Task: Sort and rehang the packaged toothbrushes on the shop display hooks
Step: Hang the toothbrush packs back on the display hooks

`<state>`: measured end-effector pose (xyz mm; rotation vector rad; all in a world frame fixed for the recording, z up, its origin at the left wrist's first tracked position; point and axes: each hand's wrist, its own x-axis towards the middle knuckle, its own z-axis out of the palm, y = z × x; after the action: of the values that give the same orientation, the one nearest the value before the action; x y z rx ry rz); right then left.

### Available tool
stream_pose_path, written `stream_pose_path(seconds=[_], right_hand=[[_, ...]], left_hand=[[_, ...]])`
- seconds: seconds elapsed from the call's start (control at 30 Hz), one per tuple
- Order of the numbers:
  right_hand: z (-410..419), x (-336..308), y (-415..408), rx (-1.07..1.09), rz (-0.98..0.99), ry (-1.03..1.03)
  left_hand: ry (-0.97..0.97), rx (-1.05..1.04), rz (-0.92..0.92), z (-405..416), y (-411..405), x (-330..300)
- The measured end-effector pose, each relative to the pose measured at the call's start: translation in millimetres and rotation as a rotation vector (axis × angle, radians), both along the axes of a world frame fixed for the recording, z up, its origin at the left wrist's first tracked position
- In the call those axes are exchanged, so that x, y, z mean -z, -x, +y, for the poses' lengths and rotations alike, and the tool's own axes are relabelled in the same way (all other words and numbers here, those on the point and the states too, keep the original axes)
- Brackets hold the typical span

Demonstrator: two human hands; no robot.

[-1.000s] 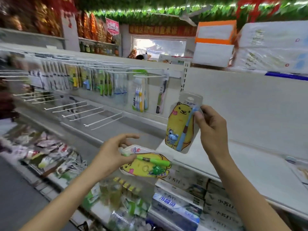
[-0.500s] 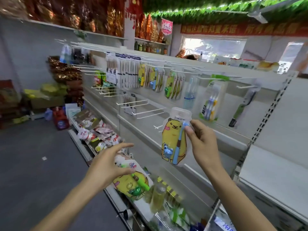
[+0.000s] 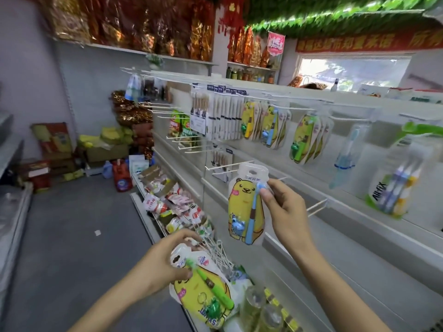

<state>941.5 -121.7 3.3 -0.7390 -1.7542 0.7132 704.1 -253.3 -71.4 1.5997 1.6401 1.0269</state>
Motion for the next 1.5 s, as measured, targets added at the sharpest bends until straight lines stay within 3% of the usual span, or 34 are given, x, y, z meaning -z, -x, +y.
stream_pose_path(seconds=[0.17, 0.47, 0.87, 1.5], right_hand=[[56, -10, 36, 0.014, 0.067, 0.012], [128, -31, 72, 0.101, 0.078, 0.005], [163, -57, 117, 0.235, 0.158, -0.016], [193, -101, 204, 0.608, 0.202, -0.151]], left_hand=[[-0.027, -0.044, 0.035, 55, 34, -22], [-0.011, 0.016, -0.224, 147, 74, -33], [-0.022, 0.321, -0.482, 250, 114, -42], [0.123, 0.724, -0.498, 359, 193, -52]])
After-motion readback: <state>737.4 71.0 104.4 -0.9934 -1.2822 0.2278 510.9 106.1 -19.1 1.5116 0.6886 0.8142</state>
